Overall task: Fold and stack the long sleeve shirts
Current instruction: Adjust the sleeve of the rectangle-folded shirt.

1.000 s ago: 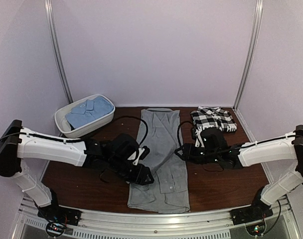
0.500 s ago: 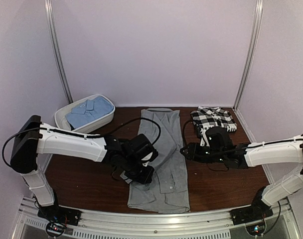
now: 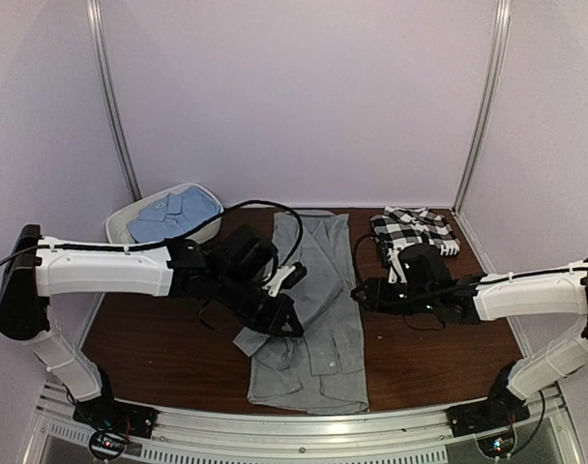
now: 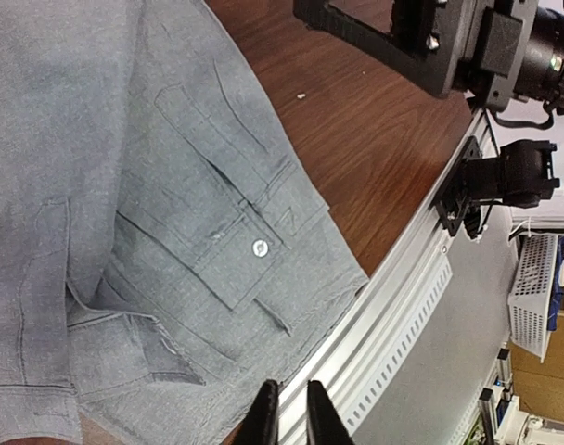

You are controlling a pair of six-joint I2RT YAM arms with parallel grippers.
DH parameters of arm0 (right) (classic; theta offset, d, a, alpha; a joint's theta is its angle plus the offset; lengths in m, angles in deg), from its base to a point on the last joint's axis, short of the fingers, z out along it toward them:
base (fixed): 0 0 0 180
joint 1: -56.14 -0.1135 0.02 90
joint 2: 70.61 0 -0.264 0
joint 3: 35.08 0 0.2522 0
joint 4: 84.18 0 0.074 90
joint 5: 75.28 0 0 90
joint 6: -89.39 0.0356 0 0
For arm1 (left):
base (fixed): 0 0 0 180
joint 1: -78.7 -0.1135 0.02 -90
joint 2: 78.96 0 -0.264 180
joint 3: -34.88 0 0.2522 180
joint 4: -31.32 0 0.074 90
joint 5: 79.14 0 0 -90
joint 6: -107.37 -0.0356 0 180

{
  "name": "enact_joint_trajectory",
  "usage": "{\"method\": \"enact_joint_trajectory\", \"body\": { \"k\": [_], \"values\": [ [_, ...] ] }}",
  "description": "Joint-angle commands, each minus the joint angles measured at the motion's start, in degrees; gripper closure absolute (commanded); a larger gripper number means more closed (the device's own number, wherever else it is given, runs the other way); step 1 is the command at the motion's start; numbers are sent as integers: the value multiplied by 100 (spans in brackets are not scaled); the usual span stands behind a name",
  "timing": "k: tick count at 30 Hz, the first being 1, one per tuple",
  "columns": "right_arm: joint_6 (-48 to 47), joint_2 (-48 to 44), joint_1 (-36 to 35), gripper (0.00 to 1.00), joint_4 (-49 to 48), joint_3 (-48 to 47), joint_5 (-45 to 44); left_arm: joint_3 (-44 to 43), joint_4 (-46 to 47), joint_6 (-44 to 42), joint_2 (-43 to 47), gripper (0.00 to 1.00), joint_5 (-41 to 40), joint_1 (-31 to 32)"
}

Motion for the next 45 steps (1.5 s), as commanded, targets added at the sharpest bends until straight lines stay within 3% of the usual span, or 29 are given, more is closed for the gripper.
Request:
{"method": "enact_joint_trajectory", "body": {
  "k": [1, 6, 10, 17, 22, 28, 36, 41, 42, 44, 45],
  "values": [
    [-135, 60, 39, 50, 60, -111, 84, 197, 146, -71, 26, 81, 231, -86],
    [-120, 23, 40, 50, 48, -44, 84, 115, -97, -137, -312, 54, -292, 109],
    [-91, -34, 43, 50, 49, 7, 96, -187, -551, -213, -674, 49, -909, 325],
    [-101, -167, 43, 50, 118, 18, 40, -520, -1065, -303, -1202, 49, -1641, 547],
    [-83, -216, 40, 50, 104, 44, 19, -679, -1177, -338, -1449, 58, -1917, 621],
    [-84, -250, 39, 50, 103, 71, 29, -1009, -1364, -386, -1434, 100, -2120, 661],
    [-210, -258, 36, 50, 257, -16, -26, -1139, -998, -409, -829, 100, -1021, 626],
    [-220, -188, 41, 49, 259, -23, 17, -554, -583, -348, -768, 100, -614, 506],
    [-215, -171, 39, 49, 272, -17, 23, -475, -522, -354, -803, 94, -573, 497],
    [-216, -128, 36, 47, 321, -37, 35, -388, -532, -362, -881, 68, -666, 487],
    [-214, -115, 35, 47, 359, -57, 44, -359, -532, -357, -888, 65, -716, 478]
  ]
}}
